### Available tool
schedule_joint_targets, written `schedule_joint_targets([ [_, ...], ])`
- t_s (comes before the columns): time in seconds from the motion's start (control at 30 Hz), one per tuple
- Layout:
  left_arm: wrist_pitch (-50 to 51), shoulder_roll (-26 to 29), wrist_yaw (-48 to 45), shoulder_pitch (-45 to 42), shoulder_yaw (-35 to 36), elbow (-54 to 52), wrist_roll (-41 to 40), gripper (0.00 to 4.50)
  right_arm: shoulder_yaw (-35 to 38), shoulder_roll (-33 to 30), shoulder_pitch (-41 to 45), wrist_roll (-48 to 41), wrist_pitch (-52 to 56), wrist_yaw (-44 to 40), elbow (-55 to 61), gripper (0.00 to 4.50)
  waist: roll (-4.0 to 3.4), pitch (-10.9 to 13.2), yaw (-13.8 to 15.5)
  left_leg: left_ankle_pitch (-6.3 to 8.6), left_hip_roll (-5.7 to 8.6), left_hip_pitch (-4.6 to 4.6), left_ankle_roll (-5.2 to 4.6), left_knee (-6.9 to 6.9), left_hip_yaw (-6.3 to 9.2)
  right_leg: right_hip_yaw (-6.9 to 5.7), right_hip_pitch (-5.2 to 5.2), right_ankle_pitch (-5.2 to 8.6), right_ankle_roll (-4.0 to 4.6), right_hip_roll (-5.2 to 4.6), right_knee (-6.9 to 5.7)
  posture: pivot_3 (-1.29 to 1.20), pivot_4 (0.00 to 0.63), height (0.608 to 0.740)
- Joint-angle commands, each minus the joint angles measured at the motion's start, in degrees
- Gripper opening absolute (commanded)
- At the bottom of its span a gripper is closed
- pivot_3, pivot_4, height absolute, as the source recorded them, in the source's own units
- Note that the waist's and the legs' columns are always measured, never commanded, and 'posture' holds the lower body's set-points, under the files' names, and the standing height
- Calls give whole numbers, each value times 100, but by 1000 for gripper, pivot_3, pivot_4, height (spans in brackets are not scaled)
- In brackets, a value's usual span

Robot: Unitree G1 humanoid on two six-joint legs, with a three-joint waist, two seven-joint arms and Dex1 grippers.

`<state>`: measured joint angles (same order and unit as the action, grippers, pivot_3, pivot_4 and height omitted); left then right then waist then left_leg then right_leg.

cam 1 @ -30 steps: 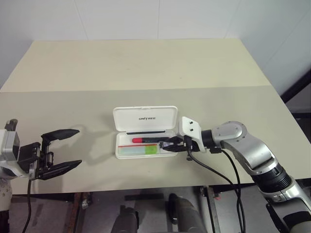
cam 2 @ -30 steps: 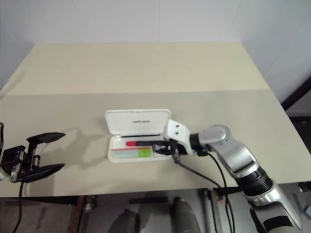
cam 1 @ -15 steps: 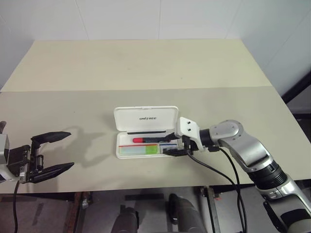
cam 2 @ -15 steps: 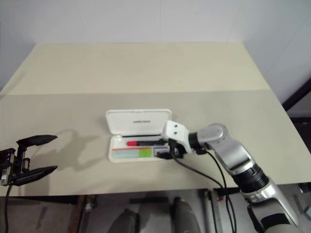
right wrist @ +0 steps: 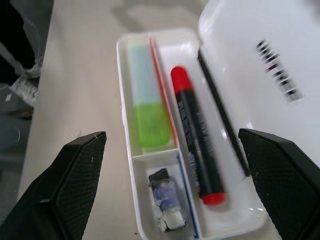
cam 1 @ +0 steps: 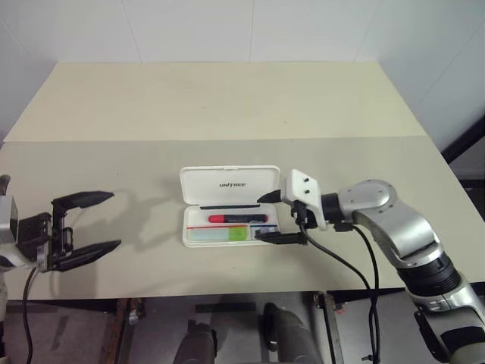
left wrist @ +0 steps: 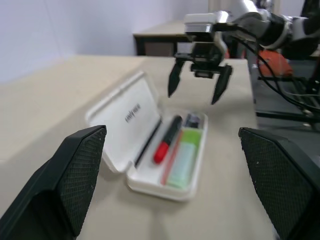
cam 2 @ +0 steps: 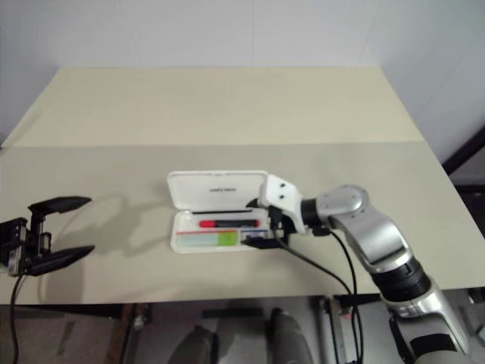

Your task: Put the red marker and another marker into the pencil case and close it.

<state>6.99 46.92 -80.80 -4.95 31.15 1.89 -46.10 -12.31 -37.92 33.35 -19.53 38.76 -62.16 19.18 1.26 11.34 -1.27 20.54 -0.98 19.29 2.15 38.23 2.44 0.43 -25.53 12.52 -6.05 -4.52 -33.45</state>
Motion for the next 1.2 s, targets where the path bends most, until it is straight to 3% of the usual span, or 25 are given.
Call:
schedule_joint_targets([
  [0.03,78,-125,603,-456,-71,-221,18,4500,742,6,-199,-517,71,229,503,4478,2,-1,-1,0,0,0,0,0,0,0,0,0,0,0,0,0,150,740],
  [0.27,-38,-112,1070,-1573,-486,780,594,4500,1949,30,-943,-1130,-339,560,835,4478,3,-2,-8,0,2,-4,2,2,-3,2,2,-2,-3,0,-5,0,150,740],
  [0.5,-640,-140,982,-3161,-959,2955,1366,4500,2740,-371,-2166,-1376,-821,340,1085,4478,7,-4,3,-1,5,-2,1,7,-4,2,3,-4,-7,1,-7,0,150,740],
  [0.63,-966,-252,1118,-4141,-1280,4469,1934,3603,3228,-186,-2684,-1726,-1299,260,1097,4500,10,-6,13,-1,6,-3,1,13,-5,4,6,-6,-11,1,-10,0,150,740],
  [0.97,-1645,-824,1338,-5407,-1934,6529,3067,159,3741,-101,-3538,-2122,-2039,-41,843,4500,14,-7,24,-1,9,2,0,31,-8,7,8,-11,-20,1,-11,0,150,740],
  [1.2,-1342,-1368,1310,-5823,-1967,6972,3274,29,4267,-189,-4224,-2392,-2354,-626,459,4500,16,-7,126,0,11,6,-2,60,-9,10,14,-16,-27,1,-18,0,150,740],
])
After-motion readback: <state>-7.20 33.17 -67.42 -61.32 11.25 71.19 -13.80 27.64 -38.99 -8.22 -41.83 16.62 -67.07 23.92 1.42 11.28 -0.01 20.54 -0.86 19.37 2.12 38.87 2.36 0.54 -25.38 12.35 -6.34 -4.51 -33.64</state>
